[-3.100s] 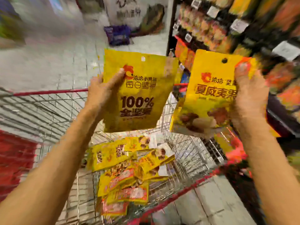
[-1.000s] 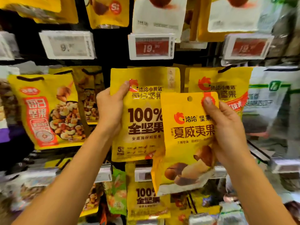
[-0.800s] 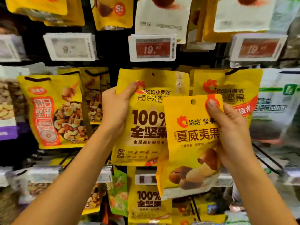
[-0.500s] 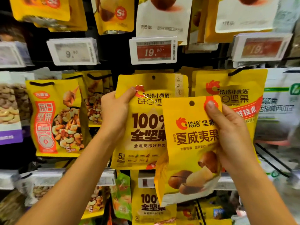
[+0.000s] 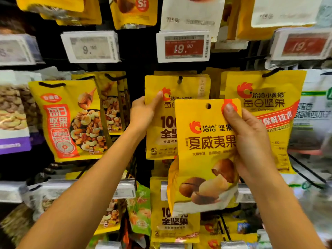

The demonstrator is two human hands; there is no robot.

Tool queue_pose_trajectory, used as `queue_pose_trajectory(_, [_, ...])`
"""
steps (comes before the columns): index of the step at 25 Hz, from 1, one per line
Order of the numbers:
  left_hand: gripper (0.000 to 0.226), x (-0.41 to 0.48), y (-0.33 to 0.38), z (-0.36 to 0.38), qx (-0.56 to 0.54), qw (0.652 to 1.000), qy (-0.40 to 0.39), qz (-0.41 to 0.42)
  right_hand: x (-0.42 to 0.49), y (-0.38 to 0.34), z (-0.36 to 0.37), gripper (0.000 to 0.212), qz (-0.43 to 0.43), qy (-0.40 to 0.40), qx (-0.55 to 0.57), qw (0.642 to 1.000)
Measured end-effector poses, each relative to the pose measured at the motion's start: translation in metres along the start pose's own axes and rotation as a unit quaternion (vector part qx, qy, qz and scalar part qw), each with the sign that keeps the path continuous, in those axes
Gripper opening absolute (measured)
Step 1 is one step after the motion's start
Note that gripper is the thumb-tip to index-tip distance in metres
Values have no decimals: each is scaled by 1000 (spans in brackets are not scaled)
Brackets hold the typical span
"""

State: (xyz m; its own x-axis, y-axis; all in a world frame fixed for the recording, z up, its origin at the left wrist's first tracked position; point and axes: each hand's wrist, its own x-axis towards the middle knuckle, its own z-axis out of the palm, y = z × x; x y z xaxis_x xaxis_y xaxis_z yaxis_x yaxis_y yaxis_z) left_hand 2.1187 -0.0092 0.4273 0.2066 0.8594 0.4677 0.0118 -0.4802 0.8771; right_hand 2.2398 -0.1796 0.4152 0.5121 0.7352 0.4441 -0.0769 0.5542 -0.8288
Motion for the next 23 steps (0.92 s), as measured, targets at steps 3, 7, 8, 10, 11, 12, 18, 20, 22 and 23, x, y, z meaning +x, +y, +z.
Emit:
queue_pose_trajectory(3, [26, -24, -3, -36, 56, 996, 62, 33, -1, 12, 26, 16, -23, -5, -7, 1000])
queue_pose_trajectory(7, [42, -91, 4, -82, -157, 986, -49, -6, -3, 38, 83, 15, -32, -25, -23, 999])
queue_pose_trajectory(8, [39, -101, 5, -90, -158, 986, -55, 9, -3, 46, 101, 16, -28, -30, -26, 999])
queue_pose_trajectory(10, [29, -101, 3, -103, -150, 988, -17, 45, -2, 56, 134, 19, -37, -29, -33, 998])
queue_pose_trajectory(11, [26, -91, 1, -109, -145, 988, 11, 52, 1, 58, 148, 20, -52, -23, -38, 998])
queue_pose_trajectory(12, [24, -80, 2, -114, -134, 989, 35, 53, 5, 58, 158, 22, -71, -14, -50, 996])
queue_pose_trajectory(18, [34, -18, 3, -132, -88, 994, 55, 11, 49, 48, 187, 36, -111, 33, -150, 982])
queue_pose_trajectory(20, [35, -9, -1, -132, -80, 995, 65, -4, 58, 52, 193, 34, -95, 37, -171, 980])
queue_pose_trajectory(22, [37, -4, -4, -133, -86, 994, 69, -9, 65, 55, 194, 34, -85, 49, -188, 977])
queue_pose_trajectory(23, [38, 0, -7, -134, -90, 994, 67, -8, 68, 56, 195, 35, -81, 54, -192, 977])
